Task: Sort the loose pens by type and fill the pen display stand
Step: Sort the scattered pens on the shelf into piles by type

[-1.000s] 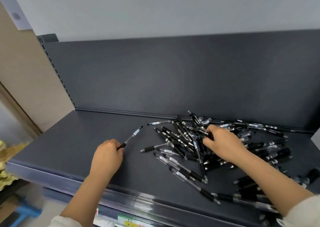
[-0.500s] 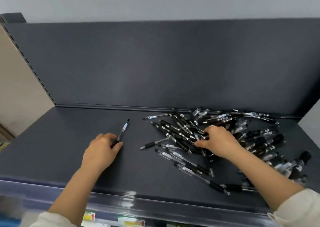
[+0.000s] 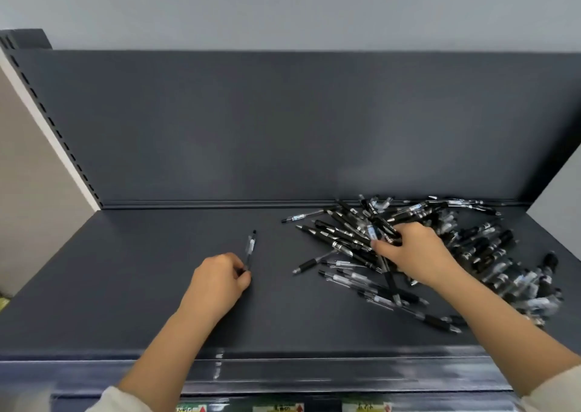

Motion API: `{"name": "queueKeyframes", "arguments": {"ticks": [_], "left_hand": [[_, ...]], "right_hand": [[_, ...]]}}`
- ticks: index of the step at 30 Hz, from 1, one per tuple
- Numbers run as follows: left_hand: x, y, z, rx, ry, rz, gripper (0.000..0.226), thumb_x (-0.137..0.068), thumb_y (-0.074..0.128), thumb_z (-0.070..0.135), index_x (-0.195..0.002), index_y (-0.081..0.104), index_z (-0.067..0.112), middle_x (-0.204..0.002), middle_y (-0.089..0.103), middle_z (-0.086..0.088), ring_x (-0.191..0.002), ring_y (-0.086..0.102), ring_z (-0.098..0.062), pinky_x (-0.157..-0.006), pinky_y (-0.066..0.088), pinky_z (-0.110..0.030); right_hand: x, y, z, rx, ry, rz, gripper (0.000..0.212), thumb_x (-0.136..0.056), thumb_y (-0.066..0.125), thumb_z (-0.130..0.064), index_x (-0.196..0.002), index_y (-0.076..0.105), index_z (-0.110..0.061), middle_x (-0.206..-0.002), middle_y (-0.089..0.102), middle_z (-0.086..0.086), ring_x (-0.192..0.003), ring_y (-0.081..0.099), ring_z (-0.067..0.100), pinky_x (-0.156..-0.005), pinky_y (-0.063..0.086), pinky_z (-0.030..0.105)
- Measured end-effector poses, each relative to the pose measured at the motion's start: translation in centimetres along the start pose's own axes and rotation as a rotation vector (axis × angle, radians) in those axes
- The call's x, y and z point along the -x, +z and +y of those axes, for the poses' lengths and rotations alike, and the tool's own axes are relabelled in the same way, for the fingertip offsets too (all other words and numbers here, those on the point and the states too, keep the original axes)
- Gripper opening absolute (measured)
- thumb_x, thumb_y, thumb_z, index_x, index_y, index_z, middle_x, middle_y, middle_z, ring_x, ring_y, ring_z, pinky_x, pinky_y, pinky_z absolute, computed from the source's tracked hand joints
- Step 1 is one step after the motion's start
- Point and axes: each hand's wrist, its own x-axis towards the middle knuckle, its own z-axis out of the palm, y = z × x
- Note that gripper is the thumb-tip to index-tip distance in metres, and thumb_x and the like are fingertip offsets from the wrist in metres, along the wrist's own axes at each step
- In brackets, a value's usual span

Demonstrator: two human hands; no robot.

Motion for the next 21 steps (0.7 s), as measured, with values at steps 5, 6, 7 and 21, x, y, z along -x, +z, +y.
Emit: {"name": "queueKeyframes", "arguments": {"ticks": [5, 6, 7, 21], "left_hand": [[0.9, -0.7, -1.2, 0.017, 0.027, 0.021, 0.015, -0.086, 0.060, 0.029, -0.095, 0.064, 0.018, -0.071, 0.067, 0.006, -0.076, 0.062, -0.015, -0.064, 0.043, -0.024], [1.1, -0.8, -1.3, 0.018, 0.041, 0.020, 0.016, -0.086, 0.060, 0.028, -0.098, 0.064, 0.018, -0.074, 0.067, 0.005, -0.077, 0.062, -0.015, -0.067, 0.045, -0.025], [1.2, -0.9, -1.2, 0.009, 0.061, 0.015, 0.019, -0.085, 0.061, 0.028, -0.101, 0.063, 0.017, -0.079, 0.066, 0.004, -0.080, 0.062, -0.016, -0.070, 0.047, -0.026], [1.8, -1.4, -2.6, 0.078, 0.168, 0.080, 0.018, -0.090, 0.056, 0.033, -0.098, 0.067, 0.021, -0.094, 0.064, 0.004, -0.084, 0.059, -0.013, -0.075, 0.047, -0.024]], "right_hand": [[0.5, 2.8, -4.4, -0.078, -0.041, -0.048, 0.044, -0.085, 0.062, -0.038, -0.058, 0.038, -0.012, -0.051, 0.042, 0.001, -0.051, 0.041, 0.017, -0.050, 0.030, 0.029], [0.4, 3.5, -5.4, -0.087, -0.052, -0.066, 0.045, -0.085, 0.062, -0.037, -0.058, 0.036, -0.012, -0.051, 0.041, 0.001, -0.051, 0.040, 0.017, -0.049, 0.029, 0.029], [0.3, 4.4, -6.3, -0.096, -0.060, -0.088, 0.044, -0.085, 0.062, -0.037, -0.058, 0.036, -0.012, -0.052, 0.042, 0.001, -0.051, 0.040, 0.017, -0.048, 0.029, 0.029], [-2.1, 12.3, -13.7, -0.176, 0.104, -0.263, 0.028, -0.080, 0.060, -0.037, -0.067, 0.049, -0.015, -0.075, 0.059, 0.004, -0.074, 0.059, 0.027, -0.063, 0.043, 0.029]]}}
